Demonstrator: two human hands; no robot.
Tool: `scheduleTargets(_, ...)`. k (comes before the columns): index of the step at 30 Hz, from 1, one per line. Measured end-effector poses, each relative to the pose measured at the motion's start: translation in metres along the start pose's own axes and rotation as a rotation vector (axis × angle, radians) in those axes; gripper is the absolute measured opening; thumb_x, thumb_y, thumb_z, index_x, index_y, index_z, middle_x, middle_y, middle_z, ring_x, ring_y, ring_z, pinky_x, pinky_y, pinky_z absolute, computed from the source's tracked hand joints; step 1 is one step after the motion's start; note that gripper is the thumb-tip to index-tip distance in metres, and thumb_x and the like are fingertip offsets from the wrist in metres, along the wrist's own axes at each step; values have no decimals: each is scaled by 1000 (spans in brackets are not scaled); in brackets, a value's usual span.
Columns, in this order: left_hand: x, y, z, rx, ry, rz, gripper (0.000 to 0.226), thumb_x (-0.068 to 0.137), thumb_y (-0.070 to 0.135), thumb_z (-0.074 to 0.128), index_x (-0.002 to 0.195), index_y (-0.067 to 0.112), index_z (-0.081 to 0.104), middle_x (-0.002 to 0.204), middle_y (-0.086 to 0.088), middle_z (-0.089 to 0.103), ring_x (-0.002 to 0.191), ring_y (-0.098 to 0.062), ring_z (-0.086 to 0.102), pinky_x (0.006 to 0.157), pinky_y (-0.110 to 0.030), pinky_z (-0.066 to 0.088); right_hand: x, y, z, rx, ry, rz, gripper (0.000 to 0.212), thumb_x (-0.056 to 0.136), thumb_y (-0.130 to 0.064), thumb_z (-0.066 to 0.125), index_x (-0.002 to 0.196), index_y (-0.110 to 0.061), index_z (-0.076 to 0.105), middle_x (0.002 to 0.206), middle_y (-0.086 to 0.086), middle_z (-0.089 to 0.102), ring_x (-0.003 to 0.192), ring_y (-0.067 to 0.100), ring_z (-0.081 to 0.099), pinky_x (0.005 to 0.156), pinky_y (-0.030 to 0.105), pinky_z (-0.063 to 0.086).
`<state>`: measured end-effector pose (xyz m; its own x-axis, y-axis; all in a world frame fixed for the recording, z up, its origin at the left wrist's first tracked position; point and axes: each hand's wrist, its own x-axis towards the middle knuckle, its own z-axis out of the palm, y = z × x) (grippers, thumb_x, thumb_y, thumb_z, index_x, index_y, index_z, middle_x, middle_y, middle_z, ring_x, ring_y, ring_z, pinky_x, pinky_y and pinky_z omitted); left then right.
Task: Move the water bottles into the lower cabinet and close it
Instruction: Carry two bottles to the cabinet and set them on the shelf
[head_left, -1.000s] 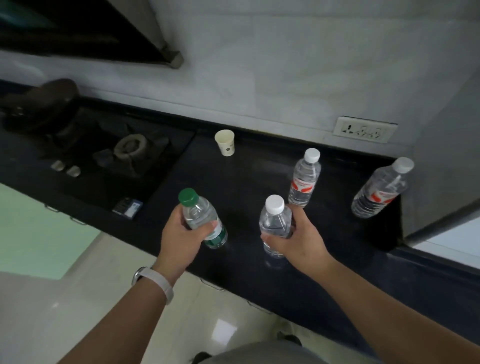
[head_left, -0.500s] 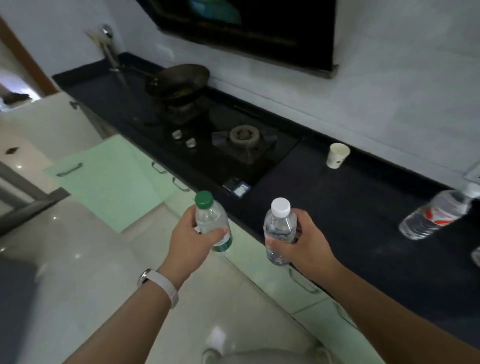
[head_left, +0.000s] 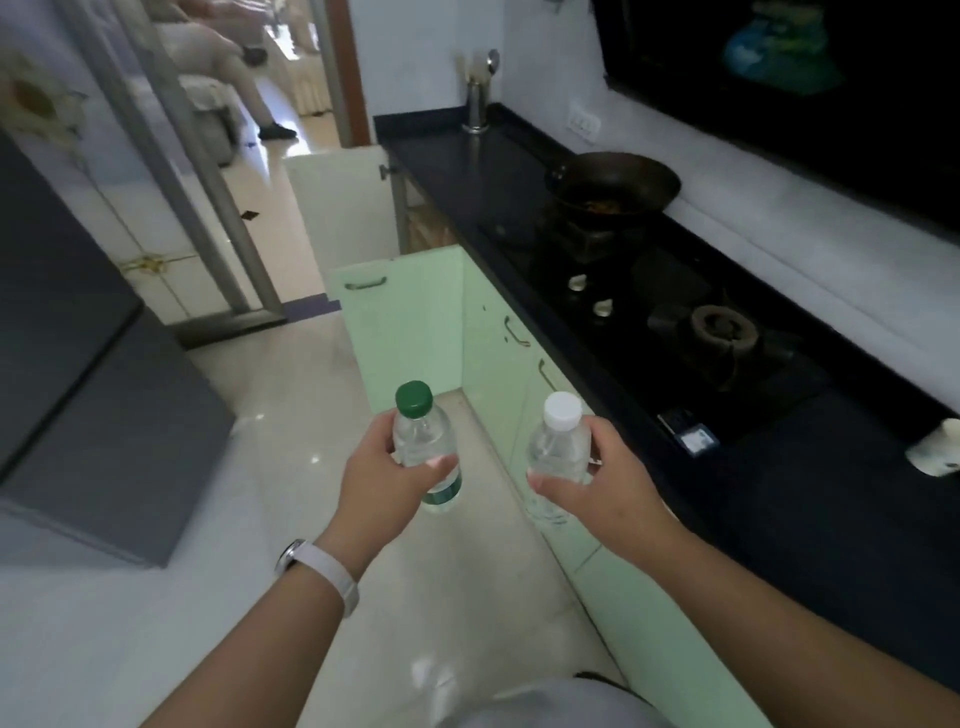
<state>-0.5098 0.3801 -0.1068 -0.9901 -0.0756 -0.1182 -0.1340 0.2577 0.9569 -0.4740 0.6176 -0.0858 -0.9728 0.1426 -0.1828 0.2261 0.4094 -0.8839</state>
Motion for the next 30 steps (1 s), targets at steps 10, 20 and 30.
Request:
scheduleTargets(10, 47, -29, -58, 54, 194, -117, 45, 74, 18, 86, 110, 31, 63, 98, 12, 71, 82, 6, 65, 68, -14, 46, 94, -30, 73, -40, -216, -56, 57, 70, -37, 87, 115, -38, 52, 104, -20, 64, 93, 0, 61, 82, 27, 51)
scheduleTargets(20, 184, -3, -62, 107, 229, -163, 43, 74, 16, 85, 107, 33, 64, 97, 13, 72, 83, 3, 67, 70, -15, 49, 249, -49, 112, 21, -319, -54, 51, 67, -39, 86, 107, -39, 54, 101, -14, 66, 92, 7, 65, 88, 42, 54)
scheduleTargets(30, 274, 17, -80, 111, 280, -153, 43, 73, 17, 87, 105, 34, 65, 91, 23, 71, 84, 3, 67, 70, -16, 49, 359, -94, 132, 14, -314, -106, 58, 59, -52, 80, 108, -39, 54, 101, -15, 65, 89, 8, 65, 85, 43, 55)
